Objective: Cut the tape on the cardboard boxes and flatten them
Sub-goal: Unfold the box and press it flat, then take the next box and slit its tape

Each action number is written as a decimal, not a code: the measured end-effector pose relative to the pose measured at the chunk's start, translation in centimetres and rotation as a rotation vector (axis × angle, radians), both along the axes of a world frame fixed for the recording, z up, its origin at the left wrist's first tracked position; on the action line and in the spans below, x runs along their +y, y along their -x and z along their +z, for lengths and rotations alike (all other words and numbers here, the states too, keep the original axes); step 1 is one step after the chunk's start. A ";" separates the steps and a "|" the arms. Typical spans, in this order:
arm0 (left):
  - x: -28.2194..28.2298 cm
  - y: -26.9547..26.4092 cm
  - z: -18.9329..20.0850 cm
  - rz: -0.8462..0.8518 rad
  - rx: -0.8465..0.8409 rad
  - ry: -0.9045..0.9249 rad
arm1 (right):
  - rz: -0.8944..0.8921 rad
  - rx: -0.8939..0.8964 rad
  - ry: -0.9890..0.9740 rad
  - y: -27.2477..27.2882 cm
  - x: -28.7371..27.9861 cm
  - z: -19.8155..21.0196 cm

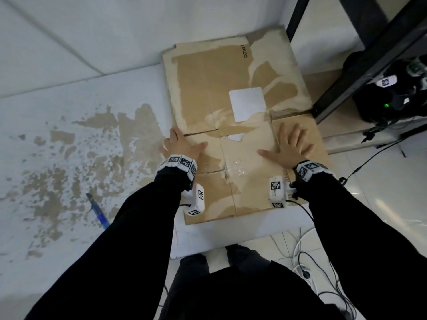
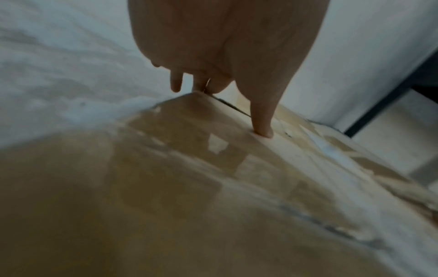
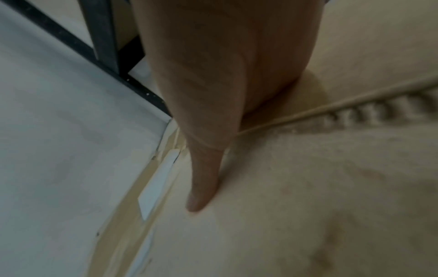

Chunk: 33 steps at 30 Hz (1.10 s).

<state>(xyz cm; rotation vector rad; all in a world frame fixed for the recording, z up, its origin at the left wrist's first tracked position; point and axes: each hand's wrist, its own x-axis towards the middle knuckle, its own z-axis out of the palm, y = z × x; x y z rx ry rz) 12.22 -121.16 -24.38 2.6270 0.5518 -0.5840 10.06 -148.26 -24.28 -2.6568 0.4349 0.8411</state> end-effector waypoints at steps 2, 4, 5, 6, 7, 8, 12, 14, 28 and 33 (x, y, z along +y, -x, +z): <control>0.3 0.3 -0.1 0.002 -0.016 0.060 | -0.006 0.007 0.003 0.0 0.1 0.2; 1.1 1.1 0.4 0.067 -0.080 0.235 | -0.019 -0.057 0.001 0.3 0.2 0.3; 1.8 1.8 0.6 0.108 -0.099 0.329 | -0.039 -0.086 -0.012 0.5 0.6 0.5; 2.6 3.1 1.0 0.154 -0.097 0.416 | -0.064 -0.117 -0.024 0.8 1.3 0.5; 3.0 3.8 1.3 0.178 -0.090 0.499 | -0.113 -0.165 -0.039 0.9 1.5 1.1; 4.2 5.7 1.6 0.224 -0.076 0.557 | -0.129 -0.226 -0.063 1.5 2.7 1.2; 9.4 15.1 1.9 0.397 -0.121 0.647 | 0.072 -0.640 -0.352 5.1 11.5 1.7; 11.8 21.5 1.7 0.551 -0.154 0.707 | 0.225 -0.687 -0.601 8.5 17.4 2.2; 20.5 61.7 -12.5 1.909 0.193 0.790 | 0.799 0.789 -0.300 27.4 45.3 -9.9; 26.7 67.6 -11.9 2.023 0.264 0.880 | 0.674 0.648 0.010 27.8 50.8 -12.2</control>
